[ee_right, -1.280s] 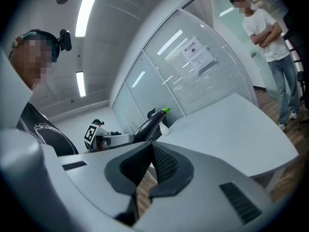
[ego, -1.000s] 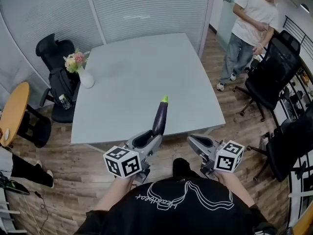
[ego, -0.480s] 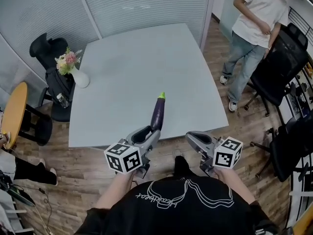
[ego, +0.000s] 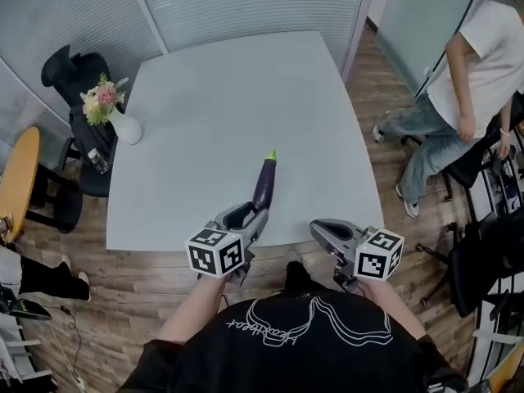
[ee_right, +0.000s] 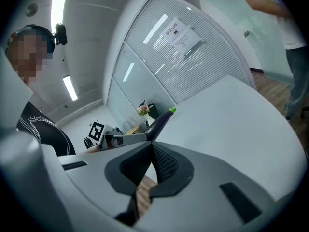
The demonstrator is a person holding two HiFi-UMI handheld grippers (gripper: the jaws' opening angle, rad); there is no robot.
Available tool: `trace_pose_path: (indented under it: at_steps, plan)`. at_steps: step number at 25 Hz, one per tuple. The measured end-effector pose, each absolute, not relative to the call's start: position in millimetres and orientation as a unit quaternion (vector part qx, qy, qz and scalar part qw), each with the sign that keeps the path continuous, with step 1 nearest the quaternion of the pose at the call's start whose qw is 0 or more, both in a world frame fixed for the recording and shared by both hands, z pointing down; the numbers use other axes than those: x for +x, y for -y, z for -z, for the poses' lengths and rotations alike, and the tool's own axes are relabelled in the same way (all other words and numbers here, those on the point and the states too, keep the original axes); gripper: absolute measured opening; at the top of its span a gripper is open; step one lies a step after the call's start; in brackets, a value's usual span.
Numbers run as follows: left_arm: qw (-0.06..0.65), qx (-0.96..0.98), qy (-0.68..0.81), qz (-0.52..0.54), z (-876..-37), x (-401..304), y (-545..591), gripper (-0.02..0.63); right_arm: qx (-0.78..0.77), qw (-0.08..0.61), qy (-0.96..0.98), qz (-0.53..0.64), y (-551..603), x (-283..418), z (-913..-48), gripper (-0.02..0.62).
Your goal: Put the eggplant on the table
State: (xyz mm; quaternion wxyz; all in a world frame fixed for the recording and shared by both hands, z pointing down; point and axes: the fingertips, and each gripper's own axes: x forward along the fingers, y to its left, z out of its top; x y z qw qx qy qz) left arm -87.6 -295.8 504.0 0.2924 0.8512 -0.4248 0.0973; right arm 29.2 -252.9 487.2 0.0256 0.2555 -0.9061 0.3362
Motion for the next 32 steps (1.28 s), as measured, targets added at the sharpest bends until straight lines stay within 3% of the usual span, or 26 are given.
trace_pose_path:
  at_steps: [32]
  plan:
    - [0.351,0.802,0.432,-0.214,-645,-67,376,0.176,0.24,0.063,0.885,-0.395,348,54,-534,0.009]
